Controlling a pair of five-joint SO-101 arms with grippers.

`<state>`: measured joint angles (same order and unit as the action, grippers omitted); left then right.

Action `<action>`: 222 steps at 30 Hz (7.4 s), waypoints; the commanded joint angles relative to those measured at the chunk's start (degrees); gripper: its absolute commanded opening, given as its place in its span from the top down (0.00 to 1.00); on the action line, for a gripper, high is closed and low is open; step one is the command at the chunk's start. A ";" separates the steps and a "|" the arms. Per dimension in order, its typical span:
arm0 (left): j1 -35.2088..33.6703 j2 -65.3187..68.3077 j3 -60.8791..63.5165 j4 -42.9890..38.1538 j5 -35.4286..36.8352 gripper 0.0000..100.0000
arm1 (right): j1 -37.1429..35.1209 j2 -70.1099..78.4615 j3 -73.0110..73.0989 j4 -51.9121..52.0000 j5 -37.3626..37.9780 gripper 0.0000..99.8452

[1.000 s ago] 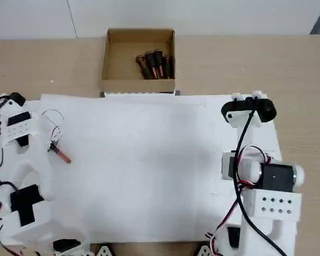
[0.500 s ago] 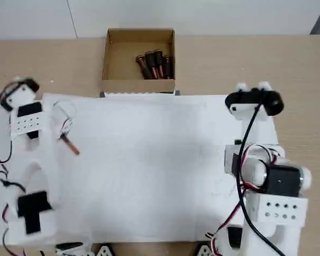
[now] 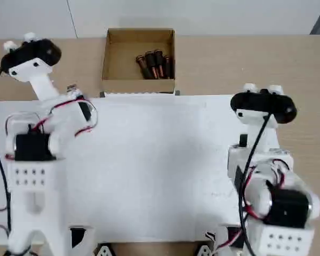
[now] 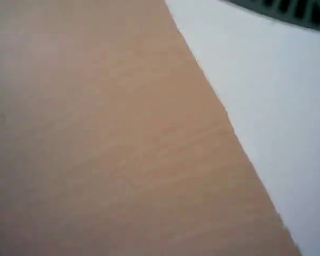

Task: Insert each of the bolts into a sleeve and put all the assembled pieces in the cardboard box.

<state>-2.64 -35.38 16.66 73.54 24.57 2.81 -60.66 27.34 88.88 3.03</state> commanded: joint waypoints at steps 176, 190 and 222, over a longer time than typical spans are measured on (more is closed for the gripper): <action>27.69 -68.75 79.60 -60.66 7.91 0.99 | -42.68 -29.76 69.54 -72.92 5.54 1.00; 23.65 -68.66 79.69 -60.66 9.05 0.99 | -43.74 -29.76 69.54 -72.84 5.54 1.00; 35.60 -68.75 75.38 -37.27 8.79 0.99 | -43.47 -29.76 69.54 -72.84 5.54 1.00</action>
<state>29.80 -103.52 94.02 34.15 33.19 -40.09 -89.67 96.18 16.26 7.96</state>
